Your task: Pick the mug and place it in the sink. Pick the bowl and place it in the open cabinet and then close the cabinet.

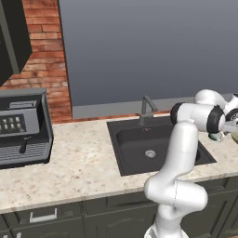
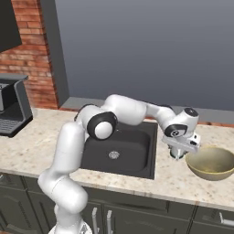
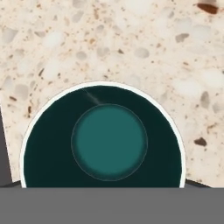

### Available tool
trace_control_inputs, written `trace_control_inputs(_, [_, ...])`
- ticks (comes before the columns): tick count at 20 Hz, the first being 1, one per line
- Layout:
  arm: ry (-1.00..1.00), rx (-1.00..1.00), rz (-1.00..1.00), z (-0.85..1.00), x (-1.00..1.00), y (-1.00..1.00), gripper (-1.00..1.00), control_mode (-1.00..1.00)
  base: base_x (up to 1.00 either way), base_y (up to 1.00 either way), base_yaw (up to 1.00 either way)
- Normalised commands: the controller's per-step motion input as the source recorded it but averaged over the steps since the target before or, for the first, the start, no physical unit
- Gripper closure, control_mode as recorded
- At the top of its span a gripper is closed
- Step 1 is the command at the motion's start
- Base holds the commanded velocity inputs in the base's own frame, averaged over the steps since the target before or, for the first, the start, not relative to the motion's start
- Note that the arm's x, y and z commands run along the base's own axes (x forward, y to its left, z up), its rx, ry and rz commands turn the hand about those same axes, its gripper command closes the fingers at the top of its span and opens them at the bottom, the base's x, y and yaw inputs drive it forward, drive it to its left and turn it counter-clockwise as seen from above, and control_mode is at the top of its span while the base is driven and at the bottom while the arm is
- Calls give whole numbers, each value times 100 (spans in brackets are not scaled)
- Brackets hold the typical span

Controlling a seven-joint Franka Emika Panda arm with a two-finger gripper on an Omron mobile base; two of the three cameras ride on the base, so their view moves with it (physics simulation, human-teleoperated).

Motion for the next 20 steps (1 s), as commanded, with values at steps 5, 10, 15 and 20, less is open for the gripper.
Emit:
trace_control_inputs(5, [-2,-2,0,-92,-73,43,100,-100,0,0,0])
trace_control_inputs(10, [-13,0,0,31,-31,25,100,-100,0,0,0])
trace_control_inputs(15, [-10,-1,0,-5,-79,50,100,-100,0,0,0])
trace_control_inputs(20, [-13,-10,0,-14,-88,90,100,-100,0,0,0])
